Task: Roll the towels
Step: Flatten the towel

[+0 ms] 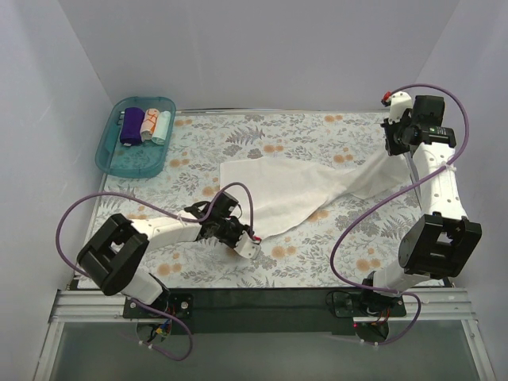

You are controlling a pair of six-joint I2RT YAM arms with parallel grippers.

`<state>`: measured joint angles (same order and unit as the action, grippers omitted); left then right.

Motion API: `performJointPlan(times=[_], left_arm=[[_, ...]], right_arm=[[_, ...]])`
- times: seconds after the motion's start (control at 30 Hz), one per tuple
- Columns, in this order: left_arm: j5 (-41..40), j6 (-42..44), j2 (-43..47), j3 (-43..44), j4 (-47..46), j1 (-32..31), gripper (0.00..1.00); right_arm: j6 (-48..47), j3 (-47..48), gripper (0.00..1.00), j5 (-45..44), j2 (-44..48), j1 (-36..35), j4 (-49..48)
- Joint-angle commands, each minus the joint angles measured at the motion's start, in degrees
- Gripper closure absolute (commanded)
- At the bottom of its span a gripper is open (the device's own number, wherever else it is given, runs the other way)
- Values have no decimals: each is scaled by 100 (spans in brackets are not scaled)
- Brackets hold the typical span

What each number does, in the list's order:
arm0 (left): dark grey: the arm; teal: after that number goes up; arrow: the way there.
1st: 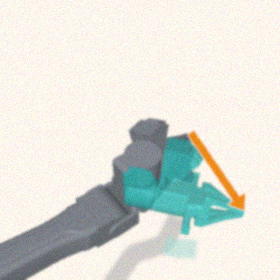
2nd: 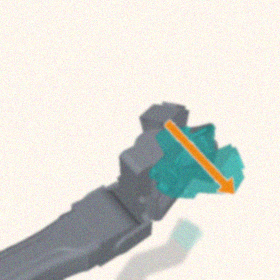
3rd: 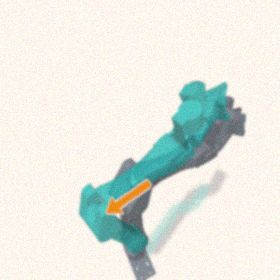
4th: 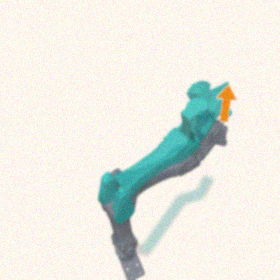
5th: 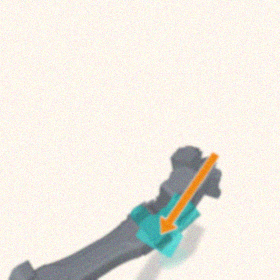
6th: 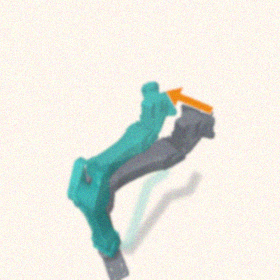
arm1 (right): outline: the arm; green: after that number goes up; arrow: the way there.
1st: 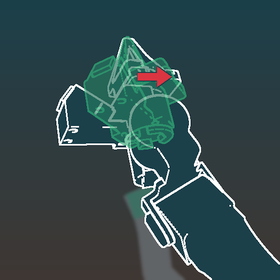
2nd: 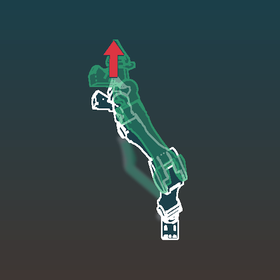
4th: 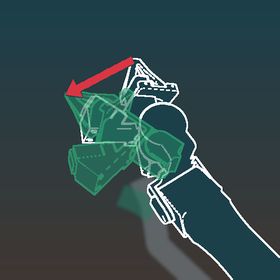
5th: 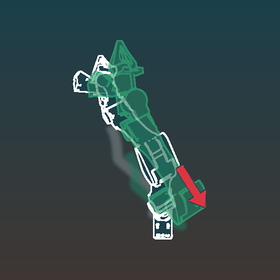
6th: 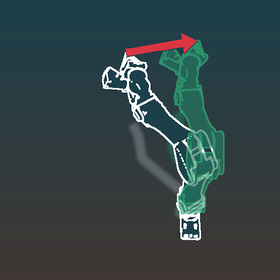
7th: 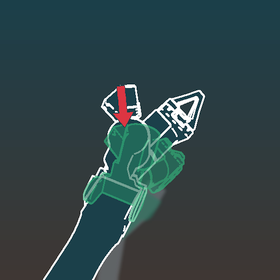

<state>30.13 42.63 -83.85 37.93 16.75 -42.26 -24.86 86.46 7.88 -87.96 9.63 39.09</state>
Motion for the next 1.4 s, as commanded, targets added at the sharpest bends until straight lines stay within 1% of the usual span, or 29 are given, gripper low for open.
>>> performJointPlan(times=[0.0,0.03,0.07,0.1,0.13,0.17,0.2,0.23,0.27,0.33,0.37,0.43,0.47,0.5,0.63,0.67,0.73,0.77,0.83,0.87,0.9,0.97,1.0,1.07,1.1,1.17,1.27,1.37], left_arm=[[-560,-289,-307,223,-312,-37,81],[-822,-421,-298,215,-383,-28,85],[-911,-553,-281,241,-409,-10,89],[-973,-824,-263,337,-375,7,98],[-1078,-1035,-246,398,-331,42,100],[-1071,-1220,-176,504,-270,164,100],[-1027,-1588,-132,618,-17,252,100],[-940,-1748,-53,932,151,358,100],[-669,-1906,139,1083,318,655,100],[-404,-2440,421,1530,653,1007,100],[-150,-2618,553,1672,741,1340,100],[-43,-3056,914,1962,961,1623,100],[36,-3172,1019,2268,1048,1868,100],[133,-3304,1177,2410,1197,1984,100],[213,-3893,1511,3096,1462,2450,100],[213,-4129,1591,3297,1488,2633,100],[108,-4228,1915,3483,1480,2784,100],[11,-4454,2047,3554,1463,2889,100],[-295,-4676,2293,3782,1471,2969,100],[-384,-4711,2564,3844,1489,2995,100],[-498,-4798,2698,3940,1515,2996,100],[-885,-4869,3109,4029,1550,2996,100],[-999,-4913,3251,4046,1585,2996,100],[-1341,-5010,3462,4134,1655,2996,100],[-1421,-5045,3638,4161,1778,2996,100],[-1580,-5089,3770,4187,1971,3004,100],[-1773,-5019,3973,3959,1990,2996,100],[-1836,-4914,3956,3626,1867,2996,100]], right_arm=[[-124,47,99,56,183,13,11],[-142,38,99,65,200,21,11],[-168,47,99,91,201,22,28],[-177,64,99,143,227,13,46],[-177,82,99,161,236,21,63],[-177,152,99,179,253,22,90],[-177,196,99,196,262,22,125],[-177,240,99,205,271,22,134],[-177,371,99,205,280,30,169],[-186,521,99,301,341,39,221],[-186,591,99,354,350,48,283],[-142,820,99,469,394,57,336],[-116,907,99,512,403,57,388],[-89,1108,99,609,403,57,432],[8,1627,99,811,508,57,643],[16,1698,99,855,630,57,713],[-1,1830,99,917,815,57,758],[-10,1840,99,908,1051,57,775],[-27,1787,99,786,1333,57,767],[-27,1700,99,742,1500,57,758],[-45,1638,99,654,1841,57,749],[-71,1428,99,566,2229,57,732],[-106,1357,99,505,2596,57,732],[-142,1164,99,469,2985,57,688],[-177,954,99,451,3326,57,661],[-203,760,99,486,3714,57,635],[-273,382,99,565,3865,57,635],[-256,56,99,819,3630,57,626]])
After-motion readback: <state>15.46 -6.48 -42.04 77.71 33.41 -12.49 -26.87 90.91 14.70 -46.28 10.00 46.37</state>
